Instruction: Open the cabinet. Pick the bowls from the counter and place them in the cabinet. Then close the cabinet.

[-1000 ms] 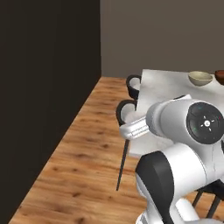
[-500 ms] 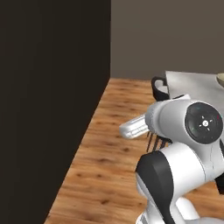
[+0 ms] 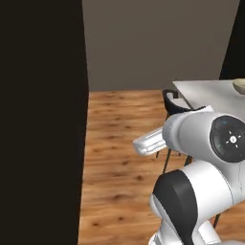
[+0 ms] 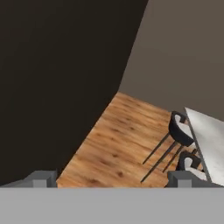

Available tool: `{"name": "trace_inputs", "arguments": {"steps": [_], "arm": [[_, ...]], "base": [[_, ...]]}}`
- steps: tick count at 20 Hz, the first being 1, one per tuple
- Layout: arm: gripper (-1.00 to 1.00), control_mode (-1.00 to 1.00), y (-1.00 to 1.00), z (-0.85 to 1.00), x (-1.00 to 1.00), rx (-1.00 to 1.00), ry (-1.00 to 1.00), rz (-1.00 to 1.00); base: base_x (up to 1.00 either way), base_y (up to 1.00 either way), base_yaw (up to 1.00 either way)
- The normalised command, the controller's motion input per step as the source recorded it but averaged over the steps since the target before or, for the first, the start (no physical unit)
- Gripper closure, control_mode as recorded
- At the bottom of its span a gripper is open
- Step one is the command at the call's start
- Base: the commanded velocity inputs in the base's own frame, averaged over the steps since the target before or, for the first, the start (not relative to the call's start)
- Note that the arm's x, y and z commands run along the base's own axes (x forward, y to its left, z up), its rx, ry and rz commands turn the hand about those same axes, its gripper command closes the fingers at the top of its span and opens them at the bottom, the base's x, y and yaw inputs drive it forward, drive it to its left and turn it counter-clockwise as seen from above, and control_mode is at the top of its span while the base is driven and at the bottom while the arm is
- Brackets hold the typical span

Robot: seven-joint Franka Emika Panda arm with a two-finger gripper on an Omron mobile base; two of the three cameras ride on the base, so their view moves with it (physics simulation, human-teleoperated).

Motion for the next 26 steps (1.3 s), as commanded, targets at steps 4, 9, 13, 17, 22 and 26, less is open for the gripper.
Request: {"name": "trace_inputs", "arguments": {"steps": [4,9,13,17,22,26], "arm": [[-1.00,1.00,0.00,0.00,0.00,0.00,0.00,0.00],[-1.00,1.00,0.00,0.00,0.00,0.00,0.00,0.00],[-1.00,1.00,0.00,0.00,0.00,0.00,0.00,0.00],[-1.00,1.00,0.00,0.00,0.00,0.00,0.00,0.00],[-1.00,1.00,0.00,0.00,0.00,0.00,0.00,0.00],[-1.00,1.00,0.00,0.00,0.00,0.00,0.00,0.00]], "base": [[1.00,1.00,-0.43],[1.00,0.79,-0.27],[1.00,0.23,-0.04],[1.00,0.05,0.00],[1.00,0.00,0.00],[1.00,0.00,0.00]]}}
